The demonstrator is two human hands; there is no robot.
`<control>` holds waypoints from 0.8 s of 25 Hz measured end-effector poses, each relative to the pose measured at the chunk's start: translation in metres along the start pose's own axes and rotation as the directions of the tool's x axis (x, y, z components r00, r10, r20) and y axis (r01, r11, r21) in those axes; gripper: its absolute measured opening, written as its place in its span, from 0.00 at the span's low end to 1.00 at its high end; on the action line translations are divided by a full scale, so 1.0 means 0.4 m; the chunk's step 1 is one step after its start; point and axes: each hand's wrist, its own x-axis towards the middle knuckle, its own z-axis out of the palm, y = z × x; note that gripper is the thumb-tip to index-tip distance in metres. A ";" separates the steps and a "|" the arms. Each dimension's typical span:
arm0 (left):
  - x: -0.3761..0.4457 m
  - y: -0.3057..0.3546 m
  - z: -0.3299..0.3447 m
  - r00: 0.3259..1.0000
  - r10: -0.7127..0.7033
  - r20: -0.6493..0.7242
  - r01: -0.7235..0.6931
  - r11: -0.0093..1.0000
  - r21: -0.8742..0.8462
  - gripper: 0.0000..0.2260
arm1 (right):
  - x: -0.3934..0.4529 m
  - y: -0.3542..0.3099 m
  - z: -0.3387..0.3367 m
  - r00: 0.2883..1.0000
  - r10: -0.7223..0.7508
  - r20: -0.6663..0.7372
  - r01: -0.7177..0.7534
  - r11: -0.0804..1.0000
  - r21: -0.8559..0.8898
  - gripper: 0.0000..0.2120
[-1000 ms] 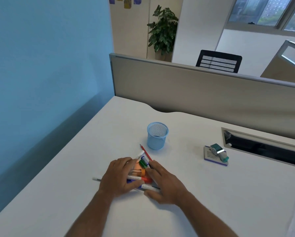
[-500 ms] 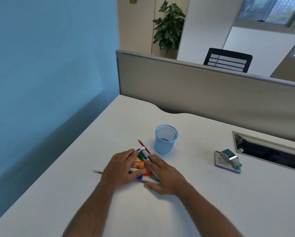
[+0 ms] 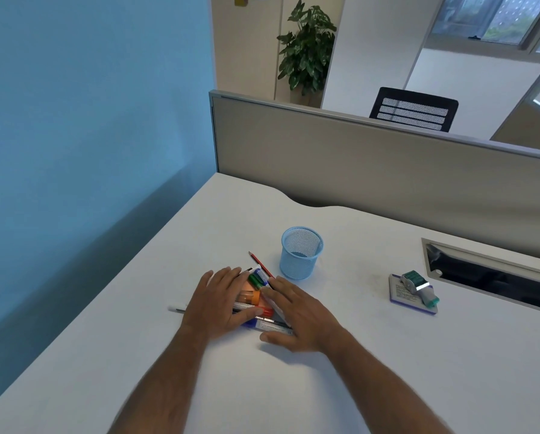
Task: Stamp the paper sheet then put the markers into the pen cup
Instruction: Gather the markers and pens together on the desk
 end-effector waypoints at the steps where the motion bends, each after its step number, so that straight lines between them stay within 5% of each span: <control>1: -0.001 0.004 -0.005 1.000 -0.013 0.003 0.013 1.000 0.009 0.40 | -0.006 0.000 -0.002 1.000 0.002 -0.006 -0.002 1.000 -0.009 0.42; 6: -0.014 0.042 -0.022 1.000 -0.014 -0.010 0.014 1.000 0.020 0.40 | -0.070 -0.003 -0.022 0.985 0.114 -0.126 -0.106 0.992 0.071 0.38; 12: -0.013 0.155 -0.004 0.995 0.038 -0.087 -0.045 0.996 -0.071 0.29 | -0.220 0.019 -0.055 0.929 0.293 -0.227 -0.268 0.954 0.137 0.30; 20: -0.008 0.439 0.038 0.982 0.181 -0.050 -0.188 0.930 -0.315 0.25 | -0.497 0.060 -0.064 0.654 0.620 -0.433 -0.600 0.774 0.202 0.18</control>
